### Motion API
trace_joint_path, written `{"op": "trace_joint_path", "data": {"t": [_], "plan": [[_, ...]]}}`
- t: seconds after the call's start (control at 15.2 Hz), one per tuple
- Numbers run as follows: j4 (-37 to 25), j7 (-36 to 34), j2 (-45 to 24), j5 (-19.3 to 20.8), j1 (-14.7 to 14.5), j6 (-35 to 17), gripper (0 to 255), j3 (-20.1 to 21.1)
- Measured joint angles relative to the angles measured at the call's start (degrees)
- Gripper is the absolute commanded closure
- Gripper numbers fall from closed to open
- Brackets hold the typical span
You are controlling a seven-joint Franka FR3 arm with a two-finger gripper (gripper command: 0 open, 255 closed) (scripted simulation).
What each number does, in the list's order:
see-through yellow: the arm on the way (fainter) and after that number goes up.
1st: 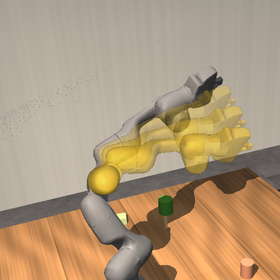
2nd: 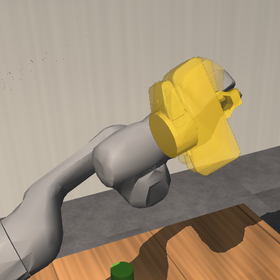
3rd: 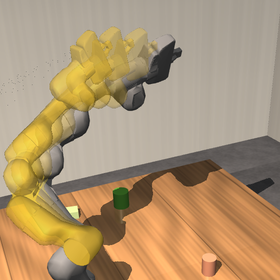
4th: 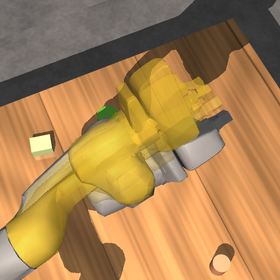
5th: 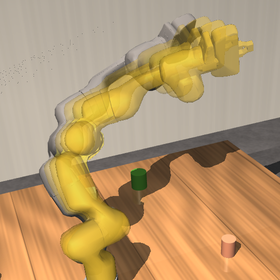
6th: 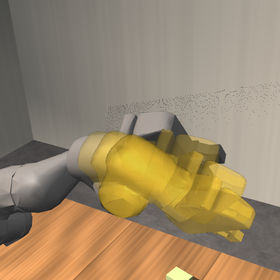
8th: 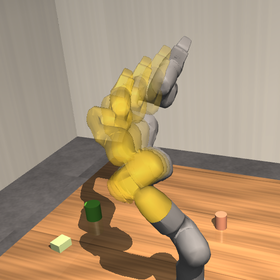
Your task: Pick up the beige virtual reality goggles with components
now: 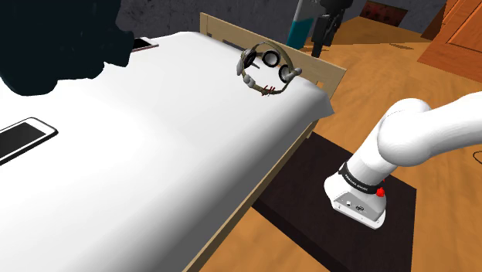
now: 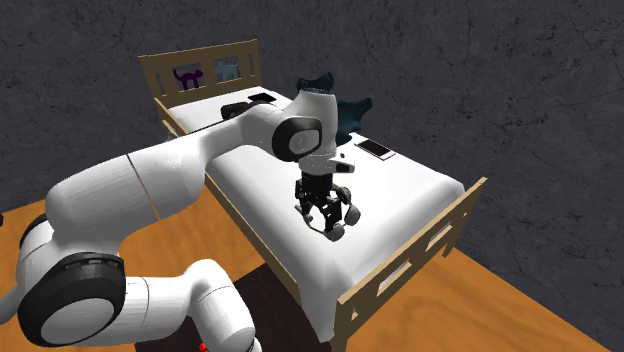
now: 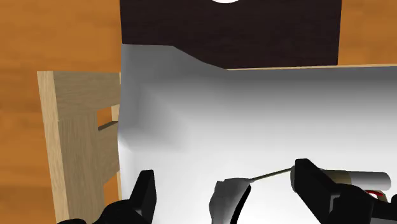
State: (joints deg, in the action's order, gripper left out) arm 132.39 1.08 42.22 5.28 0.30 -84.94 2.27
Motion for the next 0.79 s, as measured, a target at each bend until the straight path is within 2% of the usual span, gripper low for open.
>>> {"op": "trace_joint_path", "data": {"t": [0.2, 0.79], "plan": [[-1.84, -1.31, -2.01, -1.0, -0.26, -0.25, 0, 0.92], [-18.78, -9.67, -18.25, -5.53, -1.21, -0.61, 0, 6.23]]}}
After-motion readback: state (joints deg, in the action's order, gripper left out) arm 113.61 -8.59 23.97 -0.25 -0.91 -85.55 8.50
